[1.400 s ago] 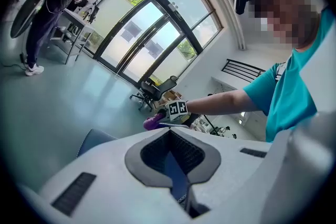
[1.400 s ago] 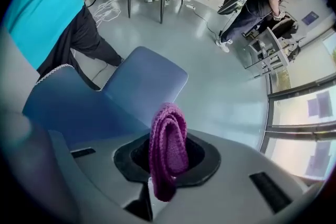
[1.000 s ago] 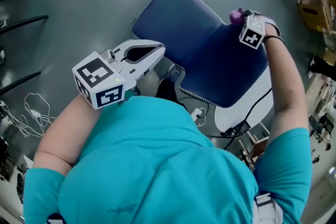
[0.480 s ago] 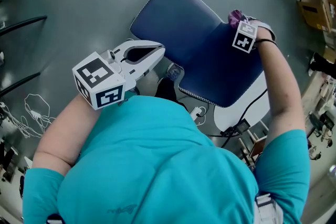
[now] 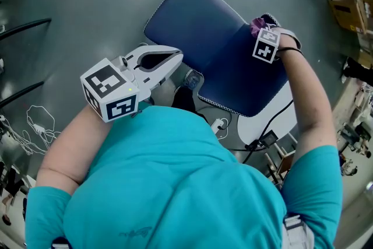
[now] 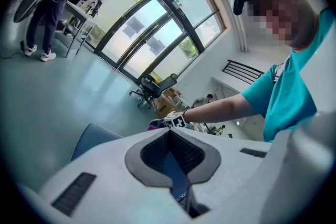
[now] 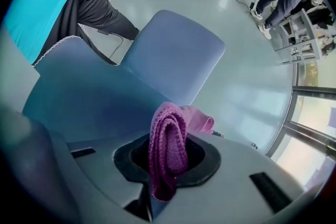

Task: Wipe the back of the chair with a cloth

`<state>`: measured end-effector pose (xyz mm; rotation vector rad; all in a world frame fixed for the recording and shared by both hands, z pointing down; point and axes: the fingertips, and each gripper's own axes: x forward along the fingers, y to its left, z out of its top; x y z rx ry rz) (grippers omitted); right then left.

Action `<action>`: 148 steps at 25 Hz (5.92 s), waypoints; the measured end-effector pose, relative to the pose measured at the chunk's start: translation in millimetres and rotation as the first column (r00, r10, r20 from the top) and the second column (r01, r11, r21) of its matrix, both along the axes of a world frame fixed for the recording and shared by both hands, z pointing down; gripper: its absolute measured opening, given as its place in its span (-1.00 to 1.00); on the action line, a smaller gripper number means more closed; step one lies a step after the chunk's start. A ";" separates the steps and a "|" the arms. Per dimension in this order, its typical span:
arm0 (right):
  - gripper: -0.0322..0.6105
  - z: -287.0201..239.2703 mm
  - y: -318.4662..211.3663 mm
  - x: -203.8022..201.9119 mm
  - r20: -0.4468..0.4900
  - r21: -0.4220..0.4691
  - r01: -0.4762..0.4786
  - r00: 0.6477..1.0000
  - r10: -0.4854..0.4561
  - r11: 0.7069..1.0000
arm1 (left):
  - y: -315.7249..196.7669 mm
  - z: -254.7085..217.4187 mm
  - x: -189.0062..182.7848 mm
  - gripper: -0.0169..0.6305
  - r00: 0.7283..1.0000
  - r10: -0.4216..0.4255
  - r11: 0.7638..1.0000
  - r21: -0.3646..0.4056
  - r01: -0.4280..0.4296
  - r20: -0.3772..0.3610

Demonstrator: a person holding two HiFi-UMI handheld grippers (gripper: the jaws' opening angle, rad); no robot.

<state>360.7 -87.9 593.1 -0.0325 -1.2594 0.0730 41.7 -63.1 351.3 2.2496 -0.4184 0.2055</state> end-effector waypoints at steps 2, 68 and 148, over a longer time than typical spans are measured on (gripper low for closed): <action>-0.72 1.8 8.0 -2.4 0.000 -0.014 0.001 1.000 -0.001 1.000 | 2.6 0.1 0.1 -0.97 1.000 0.005 1.000 0.001 -0.005 0.000; -0.72 13.9 152.5 -91.4 0.013 -0.237 -0.040 0.999 0.045 0.971 | 32.9 -6.7 -25.3 -0.97 0.999 -0.010 1.000 0.017 0.011 -0.037; -0.72 166.1 -73.8 -15.2 -0.125 0.001 -0.028 0.992 0.028 1.000 | -100.8 251.3 -3.3 -0.97 0.992 -0.072 0.995 0.075 0.065 0.105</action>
